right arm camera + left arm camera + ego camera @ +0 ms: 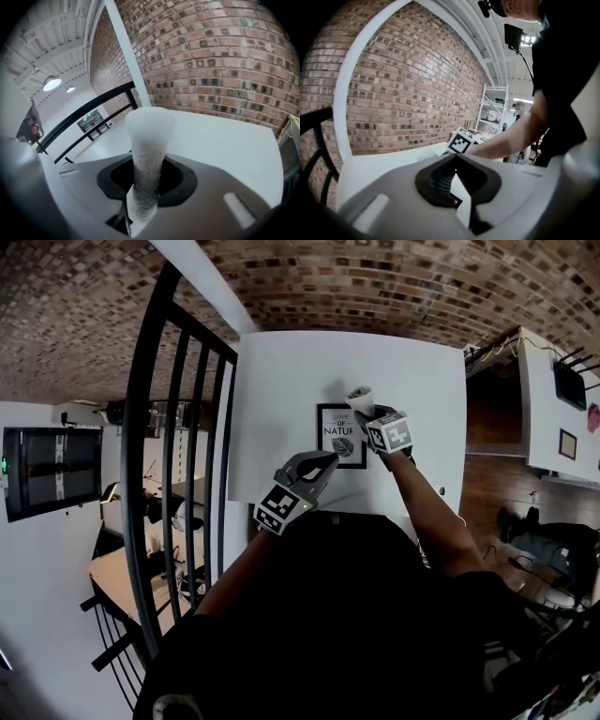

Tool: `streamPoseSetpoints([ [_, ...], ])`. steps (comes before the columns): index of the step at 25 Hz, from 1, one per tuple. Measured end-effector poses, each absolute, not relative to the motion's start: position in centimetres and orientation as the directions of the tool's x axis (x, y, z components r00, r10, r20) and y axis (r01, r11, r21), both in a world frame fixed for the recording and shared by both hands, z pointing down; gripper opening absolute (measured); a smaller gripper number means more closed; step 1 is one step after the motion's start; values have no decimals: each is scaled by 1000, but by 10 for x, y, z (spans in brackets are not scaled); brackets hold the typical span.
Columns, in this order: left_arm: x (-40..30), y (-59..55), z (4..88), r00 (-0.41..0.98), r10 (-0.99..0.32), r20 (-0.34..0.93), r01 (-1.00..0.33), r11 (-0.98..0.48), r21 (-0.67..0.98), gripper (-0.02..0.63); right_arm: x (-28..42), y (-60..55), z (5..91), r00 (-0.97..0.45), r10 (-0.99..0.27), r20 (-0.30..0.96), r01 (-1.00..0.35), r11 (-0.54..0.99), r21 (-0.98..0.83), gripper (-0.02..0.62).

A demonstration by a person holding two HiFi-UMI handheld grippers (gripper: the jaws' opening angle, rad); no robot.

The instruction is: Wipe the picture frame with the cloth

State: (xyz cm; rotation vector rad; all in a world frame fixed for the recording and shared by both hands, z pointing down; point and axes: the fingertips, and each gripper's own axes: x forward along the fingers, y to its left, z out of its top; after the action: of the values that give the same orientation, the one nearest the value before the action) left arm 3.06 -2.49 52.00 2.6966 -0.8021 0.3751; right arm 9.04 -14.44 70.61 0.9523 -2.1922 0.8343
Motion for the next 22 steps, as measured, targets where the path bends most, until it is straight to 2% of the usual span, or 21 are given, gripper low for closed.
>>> streamPoseSetpoints([
  [4,20,-14,521,809,-483,335,-565,-796,218,2,87,-157,723,-504,-387,772,-817,504,-281,103],
  [9,-2,-5,527,796,-494,349,-584,-779,228,2,69,-169,725,-496,-394,774,-822,500,-273,103],
  [15,-22,9,525,787,-509,348,-598,-767,231,2,80,-160,756,-402,-362,841,-873,429,-232,104],
  [22,-22,5,529,792,-504,345,-592,-771,234,2,79,-135,762,-427,-306,851,-852,452,-265,107],
])
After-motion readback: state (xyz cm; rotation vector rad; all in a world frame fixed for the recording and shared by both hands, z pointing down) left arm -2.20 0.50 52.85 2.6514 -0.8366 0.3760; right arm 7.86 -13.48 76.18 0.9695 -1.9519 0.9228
